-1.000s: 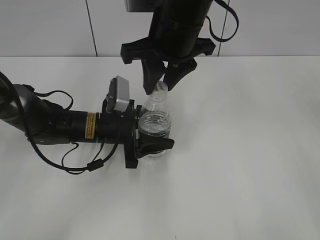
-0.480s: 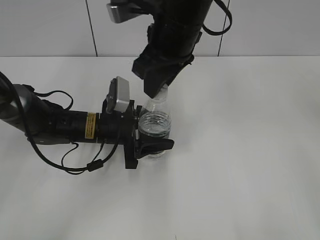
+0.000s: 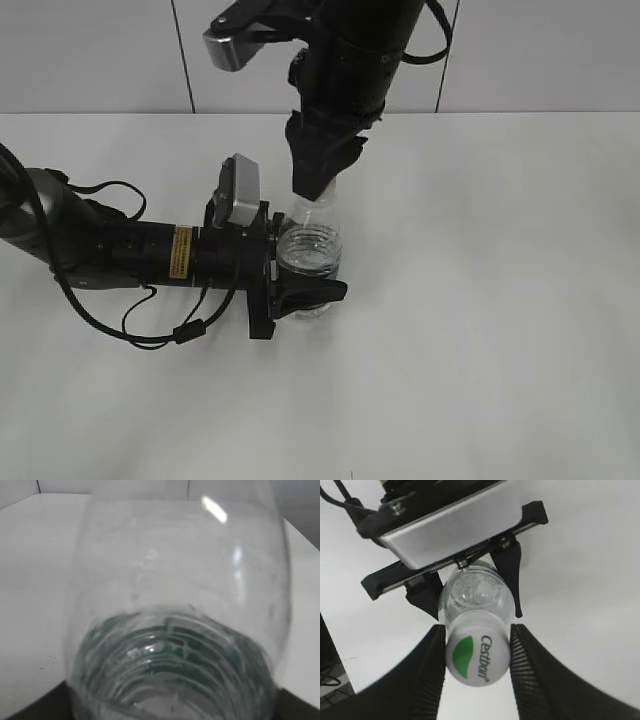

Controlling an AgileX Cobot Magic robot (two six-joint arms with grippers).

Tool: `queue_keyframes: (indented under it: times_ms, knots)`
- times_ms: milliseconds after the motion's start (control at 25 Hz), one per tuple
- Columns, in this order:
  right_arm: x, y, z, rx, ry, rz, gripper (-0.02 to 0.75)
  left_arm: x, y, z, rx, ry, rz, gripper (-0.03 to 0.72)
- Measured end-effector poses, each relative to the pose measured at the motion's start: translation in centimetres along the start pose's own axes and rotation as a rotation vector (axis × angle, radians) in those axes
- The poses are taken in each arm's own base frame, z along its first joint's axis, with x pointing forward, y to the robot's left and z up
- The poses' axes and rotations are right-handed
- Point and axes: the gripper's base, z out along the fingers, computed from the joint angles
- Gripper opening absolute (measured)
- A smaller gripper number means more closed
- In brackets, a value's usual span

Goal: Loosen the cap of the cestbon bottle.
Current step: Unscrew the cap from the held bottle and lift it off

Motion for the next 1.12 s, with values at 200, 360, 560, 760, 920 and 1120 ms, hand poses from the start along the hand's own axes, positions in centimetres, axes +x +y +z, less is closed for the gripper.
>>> queue_keyframes:
  times_ms: [200,360,560,760,920,1120]
  knots:
    - [0.0,0.01,0.0,-0.001,0.0,-0.146,0.3,0.02,0.01,-0.02,0.0,0.002,0.0,0.407]
    - [0.01,0.05,0.0,-0.005,0.001,-0.231,0.3,0.06,-0.06,-0.03,0.008,0.005,0.003,0.407]
    - [0.03,0.07,0.0,-0.008,0.002,-0.277,0.3,0.08,-0.1,-0.03,0.013,0.008,0.003,0.407]
    - [0.04,0.08,0.0,-0.01,0.003,-0.321,0.298,0.09,-0.12,-0.04,0.015,0.009,0.003,0.407]
    - [0.05,0.09,0.0,-0.01,0.004,-0.341,0.298,0.09,-0.1,-0.06,0.014,0.009,0.003,0.407]
    - [0.04,0.1,0.0,-0.011,0.003,-0.36,0.297,0.1,-0.11,-0.06,0.015,0.009,0.003,0.407]
